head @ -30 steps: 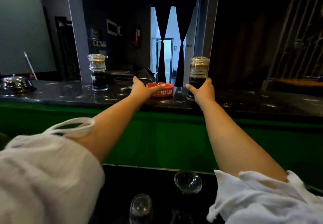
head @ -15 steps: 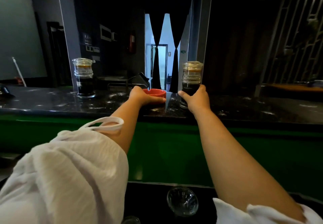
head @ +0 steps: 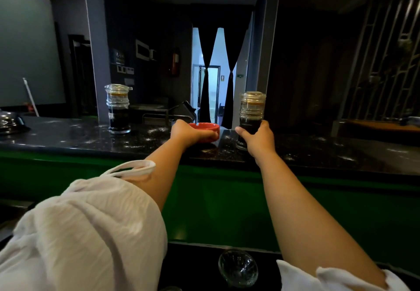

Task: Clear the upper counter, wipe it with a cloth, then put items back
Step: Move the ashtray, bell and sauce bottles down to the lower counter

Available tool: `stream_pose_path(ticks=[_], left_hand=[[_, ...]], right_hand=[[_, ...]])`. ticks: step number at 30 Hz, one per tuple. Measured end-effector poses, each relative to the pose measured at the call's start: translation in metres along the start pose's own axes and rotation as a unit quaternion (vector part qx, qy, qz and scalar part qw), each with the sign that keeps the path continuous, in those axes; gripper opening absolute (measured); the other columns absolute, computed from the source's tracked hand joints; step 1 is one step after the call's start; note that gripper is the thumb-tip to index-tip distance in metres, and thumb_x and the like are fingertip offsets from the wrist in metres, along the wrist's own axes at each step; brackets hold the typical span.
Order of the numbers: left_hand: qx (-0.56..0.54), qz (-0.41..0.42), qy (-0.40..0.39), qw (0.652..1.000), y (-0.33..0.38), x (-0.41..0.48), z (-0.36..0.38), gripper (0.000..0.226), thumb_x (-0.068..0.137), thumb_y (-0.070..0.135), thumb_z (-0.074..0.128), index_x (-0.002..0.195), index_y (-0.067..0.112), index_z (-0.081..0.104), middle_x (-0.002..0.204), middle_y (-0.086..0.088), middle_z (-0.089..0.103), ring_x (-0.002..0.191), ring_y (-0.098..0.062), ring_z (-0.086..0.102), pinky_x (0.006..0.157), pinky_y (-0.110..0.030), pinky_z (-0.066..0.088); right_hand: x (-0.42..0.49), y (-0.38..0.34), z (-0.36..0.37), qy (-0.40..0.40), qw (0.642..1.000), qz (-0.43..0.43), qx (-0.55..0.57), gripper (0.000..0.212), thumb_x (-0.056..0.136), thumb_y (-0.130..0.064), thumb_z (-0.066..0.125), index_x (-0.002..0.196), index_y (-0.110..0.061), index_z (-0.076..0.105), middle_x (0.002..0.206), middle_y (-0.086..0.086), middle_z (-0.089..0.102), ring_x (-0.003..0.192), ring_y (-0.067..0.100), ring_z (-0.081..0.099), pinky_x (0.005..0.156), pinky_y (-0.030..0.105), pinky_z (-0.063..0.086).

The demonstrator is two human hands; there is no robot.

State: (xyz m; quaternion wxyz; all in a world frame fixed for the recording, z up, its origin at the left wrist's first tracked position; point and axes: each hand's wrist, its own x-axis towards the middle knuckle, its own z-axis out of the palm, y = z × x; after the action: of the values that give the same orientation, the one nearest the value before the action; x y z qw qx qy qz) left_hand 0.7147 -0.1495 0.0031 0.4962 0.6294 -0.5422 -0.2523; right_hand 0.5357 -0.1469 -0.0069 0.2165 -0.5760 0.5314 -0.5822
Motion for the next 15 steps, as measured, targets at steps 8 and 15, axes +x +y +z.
stream_pose_path(ticks=[8, 15], left_hand=[[-0.011, 0.032, 0.008, 0.999, 0.004, -0.06, -0.048, 0.088, 0.045, 0.046, 0.088, 0.116, 0.004, 0.057, 0.108, -0.004, 0.064, 0.102, -0.02, 0.062, 0.087, -0.031, 0.053], [0.0, 0.014, 0.01, 1.0, -0.015, -0.159, -0.106, 0.091, 0.048, 0.04, 0.09, 0.123, 0.009, 0.049, 0.114, -0.002, 0.059, 0.103, -0.017, 0.058, 0.07, -0.018, 0.048]], right_hand=[[-0.024, -0.018, -0.019, -0.063, 0.996, -0.031, 0.06, 0.052, 0.085, -0.023, 0.069, 0.13, -0.009, 0.045, 0.129, 0.01, 0.054, 0.119, 0.024, 0.052, 0.091, 0.029, 0.04], [-0.101, -0.048, -0.028, -0.113, 0.985, -0.037, 0.127, 0.053, 0.082, -0.024, 0.072, 0.128, -0.01, 0.048, 0.123, 0.007, 0.058, 0.111, 0.02, 0.055, 0.088, 0.03, 0.042]])
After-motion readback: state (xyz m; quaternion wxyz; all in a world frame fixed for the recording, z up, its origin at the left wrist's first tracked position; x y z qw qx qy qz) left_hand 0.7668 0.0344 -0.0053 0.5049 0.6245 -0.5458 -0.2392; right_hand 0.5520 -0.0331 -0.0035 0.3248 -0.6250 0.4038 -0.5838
